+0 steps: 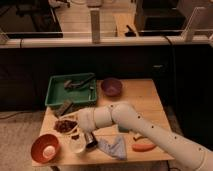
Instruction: Place grapes in paper cup
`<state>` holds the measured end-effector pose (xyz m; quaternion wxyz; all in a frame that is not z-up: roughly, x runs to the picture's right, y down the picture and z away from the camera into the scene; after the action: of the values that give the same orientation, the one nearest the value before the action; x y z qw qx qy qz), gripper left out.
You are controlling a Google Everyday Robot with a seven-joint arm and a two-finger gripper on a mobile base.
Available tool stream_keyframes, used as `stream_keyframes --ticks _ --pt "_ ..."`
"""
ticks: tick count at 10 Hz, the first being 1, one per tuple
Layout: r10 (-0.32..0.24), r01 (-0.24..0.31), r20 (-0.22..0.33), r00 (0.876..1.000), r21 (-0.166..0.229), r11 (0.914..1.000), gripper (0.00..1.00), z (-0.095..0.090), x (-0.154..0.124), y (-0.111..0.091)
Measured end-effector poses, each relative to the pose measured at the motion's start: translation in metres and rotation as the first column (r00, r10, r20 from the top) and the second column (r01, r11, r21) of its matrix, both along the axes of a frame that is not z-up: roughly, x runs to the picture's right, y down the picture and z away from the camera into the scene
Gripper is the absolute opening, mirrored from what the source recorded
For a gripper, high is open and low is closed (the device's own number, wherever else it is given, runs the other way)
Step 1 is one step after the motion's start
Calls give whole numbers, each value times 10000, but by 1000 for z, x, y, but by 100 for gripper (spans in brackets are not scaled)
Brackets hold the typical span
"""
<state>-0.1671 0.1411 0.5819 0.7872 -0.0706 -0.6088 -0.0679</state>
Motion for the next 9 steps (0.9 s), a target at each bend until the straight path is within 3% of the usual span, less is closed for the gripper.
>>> stream_keyframes --ticks 4,7,9 --pt "313 -309 251 9992 -149 9994 0 0 6 15" --pt "350 -345 151 9993 -283 9990 0 15 6 28" --pt "233 -238 -243 9994 -175 9996 0 23 5 34"
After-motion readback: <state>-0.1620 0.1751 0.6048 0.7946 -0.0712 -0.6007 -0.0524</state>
